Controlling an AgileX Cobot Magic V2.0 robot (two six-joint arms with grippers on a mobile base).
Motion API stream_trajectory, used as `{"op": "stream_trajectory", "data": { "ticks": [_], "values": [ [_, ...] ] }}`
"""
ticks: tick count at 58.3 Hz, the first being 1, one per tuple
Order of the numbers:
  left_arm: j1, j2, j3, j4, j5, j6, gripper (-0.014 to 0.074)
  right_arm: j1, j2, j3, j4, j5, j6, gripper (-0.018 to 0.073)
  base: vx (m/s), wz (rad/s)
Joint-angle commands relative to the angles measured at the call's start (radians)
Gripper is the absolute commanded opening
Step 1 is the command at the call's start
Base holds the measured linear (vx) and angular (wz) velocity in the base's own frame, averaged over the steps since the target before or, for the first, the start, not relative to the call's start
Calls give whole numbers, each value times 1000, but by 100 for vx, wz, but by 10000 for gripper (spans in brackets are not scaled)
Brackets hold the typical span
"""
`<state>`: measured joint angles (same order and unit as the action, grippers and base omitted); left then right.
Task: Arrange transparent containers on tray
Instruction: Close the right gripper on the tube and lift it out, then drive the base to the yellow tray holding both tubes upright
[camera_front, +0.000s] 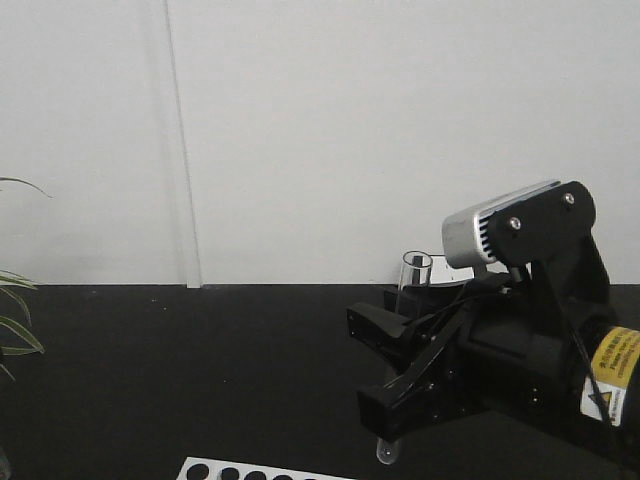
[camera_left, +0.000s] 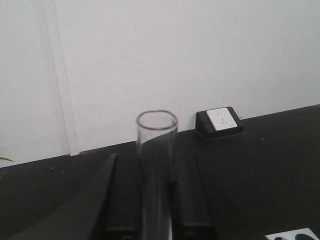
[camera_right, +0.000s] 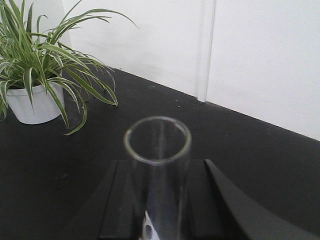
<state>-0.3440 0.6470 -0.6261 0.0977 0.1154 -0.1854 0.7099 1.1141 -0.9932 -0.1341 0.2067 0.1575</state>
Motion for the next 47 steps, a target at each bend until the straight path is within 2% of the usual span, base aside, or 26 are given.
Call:
{"op": "stream_trajectory", "data": {
  "ticks": [1,22,47],
  "values": [
    [-4,-5,-39,-2,-77,-2,48,-1,-21,-37,-5,-89,-12,9,-2,2],
    [-4,-5,-39,-2,-77,-2,48,-1,-21,-37,-5,-82,-12,9,-8,5],
    [-4,-5,-39,-2,-77,-2,48,-1,-21,-37,-5,-83,-12,9,-22,10]
  ]
}}
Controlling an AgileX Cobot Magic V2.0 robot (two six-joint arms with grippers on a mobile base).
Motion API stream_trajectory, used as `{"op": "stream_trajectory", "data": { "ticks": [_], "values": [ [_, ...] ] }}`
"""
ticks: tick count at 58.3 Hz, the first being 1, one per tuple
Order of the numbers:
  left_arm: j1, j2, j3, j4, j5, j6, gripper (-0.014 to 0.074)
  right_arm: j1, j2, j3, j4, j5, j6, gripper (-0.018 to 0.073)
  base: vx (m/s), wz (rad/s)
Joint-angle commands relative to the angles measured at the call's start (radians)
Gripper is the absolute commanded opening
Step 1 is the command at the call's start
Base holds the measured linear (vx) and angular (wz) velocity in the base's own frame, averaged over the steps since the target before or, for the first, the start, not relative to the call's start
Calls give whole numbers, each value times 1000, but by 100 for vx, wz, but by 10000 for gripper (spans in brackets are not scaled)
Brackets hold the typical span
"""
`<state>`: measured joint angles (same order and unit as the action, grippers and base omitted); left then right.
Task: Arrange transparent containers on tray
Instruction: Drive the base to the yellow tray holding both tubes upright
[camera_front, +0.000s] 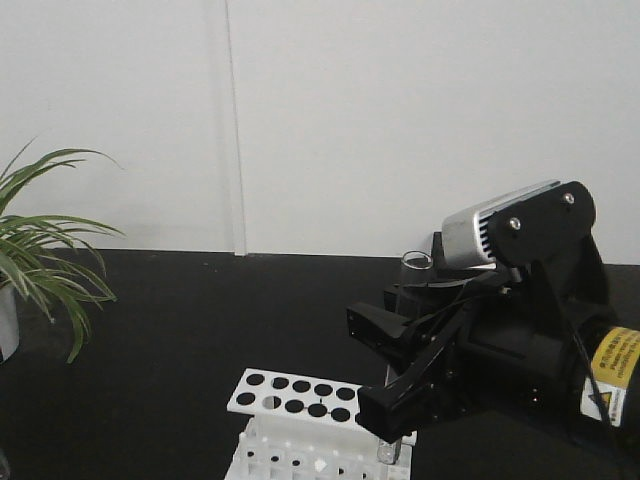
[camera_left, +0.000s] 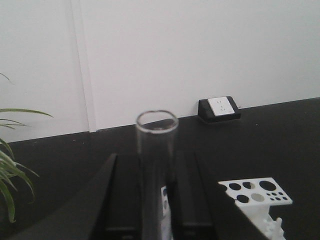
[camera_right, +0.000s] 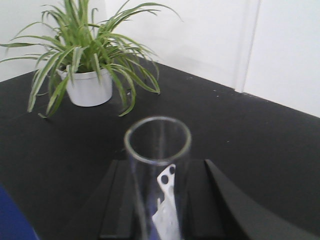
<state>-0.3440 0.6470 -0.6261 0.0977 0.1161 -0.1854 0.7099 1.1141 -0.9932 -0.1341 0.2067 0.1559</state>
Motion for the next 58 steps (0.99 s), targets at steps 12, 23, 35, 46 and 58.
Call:
{"op": "stream_trajectory", "data": {
  "ticks": [12,23,35,46,58],
  "values": [
    [-4,-5,-39,-2,-77,-2,48,-1,-21,-37,-5,-83,-11,9,-26,7],
    [-4,-5,-39,-2,-77,-2,48,-1,-21,-37,-5,-83,-11,9,-29,5],
    [-4,-5,-39,-2,-77,-2,48,-1,-21,-37,-5,-83,-11,9,-31,2],
    [-4,-5,-39,-2,-77,-2,48,-1,-21,-37,-5,-83,-11,9,-32,2],
    [-4,-5,-39,-2,-77,-2,48,-1,-21,-37,-5,-83,-11,9,-31,5]
  ]
}}
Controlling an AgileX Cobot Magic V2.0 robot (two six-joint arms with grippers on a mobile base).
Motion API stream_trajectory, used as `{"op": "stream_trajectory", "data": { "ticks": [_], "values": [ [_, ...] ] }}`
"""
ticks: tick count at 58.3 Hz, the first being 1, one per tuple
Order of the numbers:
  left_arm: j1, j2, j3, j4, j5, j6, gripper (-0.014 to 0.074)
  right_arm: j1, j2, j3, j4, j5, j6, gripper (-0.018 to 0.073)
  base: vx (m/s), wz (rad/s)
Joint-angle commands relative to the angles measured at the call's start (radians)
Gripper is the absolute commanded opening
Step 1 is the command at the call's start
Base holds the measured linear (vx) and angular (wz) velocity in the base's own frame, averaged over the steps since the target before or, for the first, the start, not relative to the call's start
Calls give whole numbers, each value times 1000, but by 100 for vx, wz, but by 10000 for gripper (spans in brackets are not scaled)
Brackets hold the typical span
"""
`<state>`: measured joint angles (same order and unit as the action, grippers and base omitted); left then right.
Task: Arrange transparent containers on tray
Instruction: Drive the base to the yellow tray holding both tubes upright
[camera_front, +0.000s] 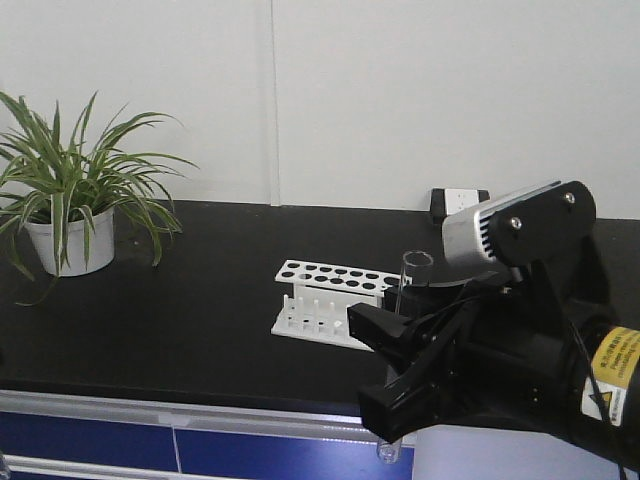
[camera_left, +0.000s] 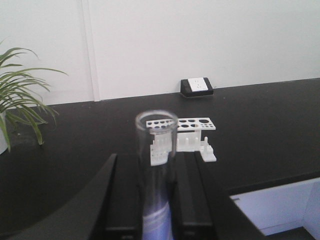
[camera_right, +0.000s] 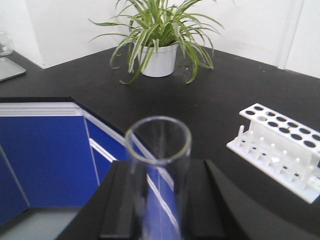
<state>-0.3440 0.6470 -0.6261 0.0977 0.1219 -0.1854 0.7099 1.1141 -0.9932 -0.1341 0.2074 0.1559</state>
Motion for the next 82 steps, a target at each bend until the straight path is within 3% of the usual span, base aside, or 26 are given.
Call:
{"op": "stream_trajectory", "data": {
  "ticks": [1,82],
  "values": [
    [-4,-5,-39,-2,-83,-2,48,-1,-21,-37,-5,-83,-11,9,-31,8],
    [-4,-5,-39,-2,-83,-2,48,-1,-21,-37,-5,-84,-11,9,-19,21]
  ]
}}
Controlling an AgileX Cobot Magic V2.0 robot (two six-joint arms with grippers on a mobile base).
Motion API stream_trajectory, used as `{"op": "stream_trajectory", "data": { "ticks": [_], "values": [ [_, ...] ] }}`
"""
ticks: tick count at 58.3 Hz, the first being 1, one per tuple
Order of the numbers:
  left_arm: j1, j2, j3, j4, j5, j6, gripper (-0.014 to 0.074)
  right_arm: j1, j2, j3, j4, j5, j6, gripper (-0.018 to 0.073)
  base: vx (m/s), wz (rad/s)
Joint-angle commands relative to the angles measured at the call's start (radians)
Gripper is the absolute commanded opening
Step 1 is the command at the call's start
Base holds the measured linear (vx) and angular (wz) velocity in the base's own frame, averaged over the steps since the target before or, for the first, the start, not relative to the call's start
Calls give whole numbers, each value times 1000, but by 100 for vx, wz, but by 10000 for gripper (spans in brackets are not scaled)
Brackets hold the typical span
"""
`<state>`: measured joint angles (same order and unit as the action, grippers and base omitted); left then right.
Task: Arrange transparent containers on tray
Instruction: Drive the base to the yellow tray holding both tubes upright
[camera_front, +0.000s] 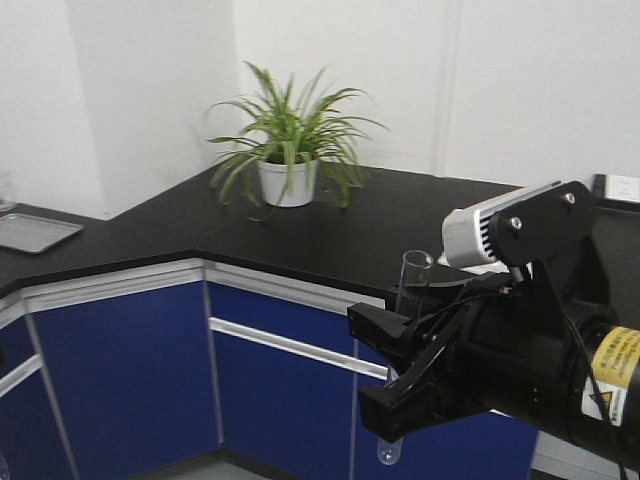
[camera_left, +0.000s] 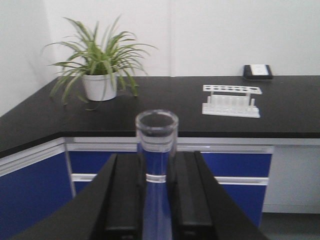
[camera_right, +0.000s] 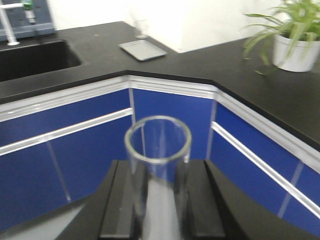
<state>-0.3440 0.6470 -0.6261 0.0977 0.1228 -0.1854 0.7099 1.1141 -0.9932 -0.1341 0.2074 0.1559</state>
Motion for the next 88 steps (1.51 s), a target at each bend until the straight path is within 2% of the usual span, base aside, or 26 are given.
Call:
{"op": "stream_trajectory", "data": {
  "ticks": [1,45,88],
  "values": [
    [-4,-5,-39,-2,-84,-2,48,-1,-21,-37,-5,-84,-11,9,-6,40],
    [-4,-5,-39,-2,-84,-2,48,-1,-21,-37,-5,-80,-11,9,1,65],
    [-4,-5,-39,-2,-84,-2,48,-1,-21,-37,-5,-79,-11,9,19,64]
  ]
}}
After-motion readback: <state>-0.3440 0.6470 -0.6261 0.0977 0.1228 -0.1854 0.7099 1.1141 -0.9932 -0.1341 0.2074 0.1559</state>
